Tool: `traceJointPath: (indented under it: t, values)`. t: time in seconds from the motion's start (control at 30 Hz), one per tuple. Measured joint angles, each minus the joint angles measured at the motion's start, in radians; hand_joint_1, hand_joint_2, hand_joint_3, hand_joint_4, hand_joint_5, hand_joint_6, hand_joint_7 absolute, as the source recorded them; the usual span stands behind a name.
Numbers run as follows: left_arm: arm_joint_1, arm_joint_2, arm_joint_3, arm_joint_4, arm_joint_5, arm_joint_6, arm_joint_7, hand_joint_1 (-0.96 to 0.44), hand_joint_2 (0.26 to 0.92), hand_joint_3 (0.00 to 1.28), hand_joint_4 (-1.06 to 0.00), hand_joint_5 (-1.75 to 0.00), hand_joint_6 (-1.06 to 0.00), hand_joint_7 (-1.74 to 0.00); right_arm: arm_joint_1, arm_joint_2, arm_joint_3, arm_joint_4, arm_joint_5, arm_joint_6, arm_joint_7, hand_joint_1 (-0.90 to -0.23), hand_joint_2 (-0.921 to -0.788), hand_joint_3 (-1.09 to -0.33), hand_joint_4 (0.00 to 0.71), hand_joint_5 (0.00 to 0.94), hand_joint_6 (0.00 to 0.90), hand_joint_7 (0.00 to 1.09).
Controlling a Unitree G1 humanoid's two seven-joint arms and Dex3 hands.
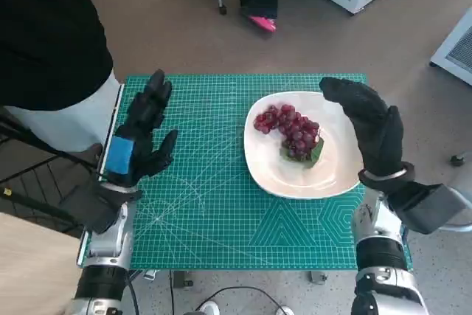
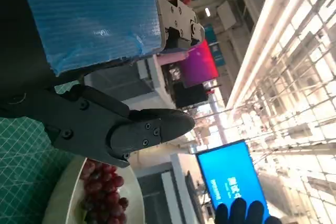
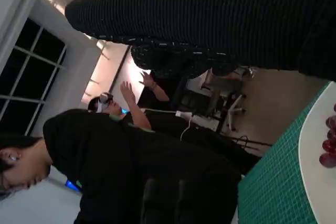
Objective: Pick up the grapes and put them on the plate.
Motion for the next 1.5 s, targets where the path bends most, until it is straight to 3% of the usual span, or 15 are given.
traceJointPath:
  t: [0.13,0.37,0.53,0.87,1.5]
  values:
    - [0.017,-0.006,0.005,-0.031,-0.004,0.0,0.0,-0.51,0.921,0.4,-0.17,0.0,-0.22,-0.03,-0.001,0.0,0.004,0.002,-0.001,-0.003,-0.002,-0.468,-0.921,-0.515,0.26,0.002,0.25,0.0]
    - [0.038,-0.02,0.009,-0.07,0.005,-0.001,0.024,-0.21,0.921,0.24,-0.21,-0.02,-0.28,-0.06,-0.003,0.0,0.007,0.008,-0.012,-0.004,-0.004,-0.466,-0.921,-0.516,0.262,0.002,0.25,0.0]
    - [0.047,-0.025,0.01,-0.072,0.039,-0.001,0.066,-0.11,0.921,0.19,-0.26,-0.03,-0.32,-0.07,-0.008,0.0,0.007,0.009,-0.015,-0.004,-0.004,-0.472,-0.921,-0.516,0.262,0.001,0.25,0.0]
    - [0.052,-0.024,0.008,-0.078,0.102,0.001,0.131,-0.06,0.921,0.17,-0.3,-0.03,-0.34,-0.07,-0.014,-0.001,0.006,0.021,-0.015,-0.004,-0.003,-0.466,-0.921,-0.519,0.259,0.0,0.247,0.0]
    - [0.051,-0.025,-0.003,-0.08,0.138,0.003,0.172,-0.01,0.921,0.21,-0.35,-0.03,-0.35,-0.06,-0.019,-0.005,-0.006,0.039,-0.009,-0.003,0.019,-0.454,-0.921,-0.526,0.254,0.0,0.242,0.0]
